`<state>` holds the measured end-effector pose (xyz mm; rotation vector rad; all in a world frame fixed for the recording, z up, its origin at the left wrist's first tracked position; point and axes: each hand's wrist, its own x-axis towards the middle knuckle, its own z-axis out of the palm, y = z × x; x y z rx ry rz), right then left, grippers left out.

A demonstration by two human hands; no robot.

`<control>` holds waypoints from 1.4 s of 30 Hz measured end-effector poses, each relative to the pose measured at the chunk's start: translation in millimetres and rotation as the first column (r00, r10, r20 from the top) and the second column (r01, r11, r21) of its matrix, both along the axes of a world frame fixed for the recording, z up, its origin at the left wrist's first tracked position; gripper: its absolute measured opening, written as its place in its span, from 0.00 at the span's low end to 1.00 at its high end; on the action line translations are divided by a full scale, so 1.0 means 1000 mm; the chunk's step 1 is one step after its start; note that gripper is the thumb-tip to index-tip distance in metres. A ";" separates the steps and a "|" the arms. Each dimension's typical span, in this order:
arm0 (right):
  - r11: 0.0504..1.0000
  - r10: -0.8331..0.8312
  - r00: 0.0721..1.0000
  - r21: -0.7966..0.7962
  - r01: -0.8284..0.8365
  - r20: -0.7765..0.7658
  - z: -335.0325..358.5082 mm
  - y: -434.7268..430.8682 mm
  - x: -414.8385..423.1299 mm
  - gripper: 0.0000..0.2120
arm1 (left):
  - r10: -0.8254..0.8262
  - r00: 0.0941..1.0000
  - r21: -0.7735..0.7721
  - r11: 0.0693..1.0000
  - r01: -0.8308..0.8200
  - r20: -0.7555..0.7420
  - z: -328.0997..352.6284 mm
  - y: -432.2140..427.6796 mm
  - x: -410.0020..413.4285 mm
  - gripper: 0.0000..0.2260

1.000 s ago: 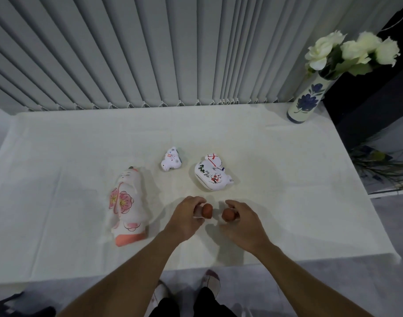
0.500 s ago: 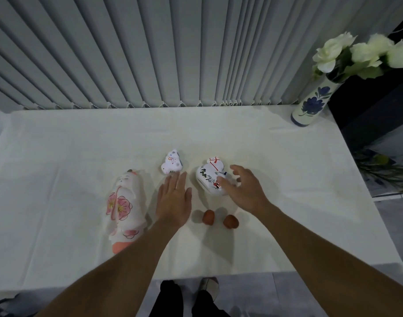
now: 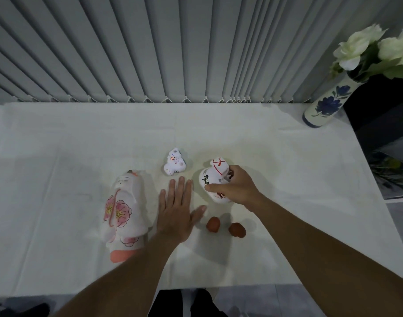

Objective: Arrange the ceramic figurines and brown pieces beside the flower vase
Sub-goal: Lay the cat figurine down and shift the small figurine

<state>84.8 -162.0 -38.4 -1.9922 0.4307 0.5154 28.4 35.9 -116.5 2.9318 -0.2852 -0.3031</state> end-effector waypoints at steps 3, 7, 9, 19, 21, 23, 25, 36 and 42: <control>0.995 0.033 0.997 -0.091 -0.027 0.063 0.001 -0.002 -0.004 0.42 | -0.003 1.000 0.004 1.000 0.003 -0.013 -0.001 0.000 0.001 0.37; 0.951 0.157 0.971 -0.293 -0.099 0.181 0.008 -0.008 -0.011 0.43 | -0.005 0.999 -0.010 1.000 0.005 -0.034 -0.001 0.001 0.001 0.37; 0.867 0.271 0.931 -0.482 -0.127 0.243 0.008 -0.010 -0.014 0.37 | 0.005 1.000 -0.013 1.000 -0.005 -0.022 0.000 0.000 0.002 0.38; 0.682 0.450 0.864 -0.711 -0.172 0.224 -0.004 -0.005 -0.021 0.31 | -0.001 0.999 0.009 1.000 0.001 -0.038 0.000 -0.001 0.003 0.38; 0.615 0.488 0.854 -0.765 -0.190 0.180 -0.005 -0.003 -0.022 0.31 | -0.006 0.999 0.017 1.000 0.007 -0.045 -0.002 0.001 0.002 0.38; 0.593 0.497 0.853 -0.779 -0.201 0.158 -0.005 -0.002 -0.024 0.30 | -0.016 0.999 0.017 1.000 0.017 -0.049 -0.003 0.002 0.003 0.38; 0.623 0.485 0.862 -0.750 -0.222 0.148 -0.003 -0.002 -0.023 0.30 | -0.025 0.998 0.007 1.000 0.026 -0.054 -0.004 0.003 0.004 0.39; 0.784 0.412 0.906 -0.546 -0.295 0.102 0.017 -0.003 -0.017 0.30 | 0.013 0.990 -0.071 0.997 -0.023 -0.144 0.015 0.000 0.004 0.40; 0.876 0.354 0.917 -0.409 -0.256 0.183 0.036 0.011 0.011 0.27 | 0.111 0.988 -0.081 0.989 -0.120 -0.106 0.013 0.010 -0.005 0.41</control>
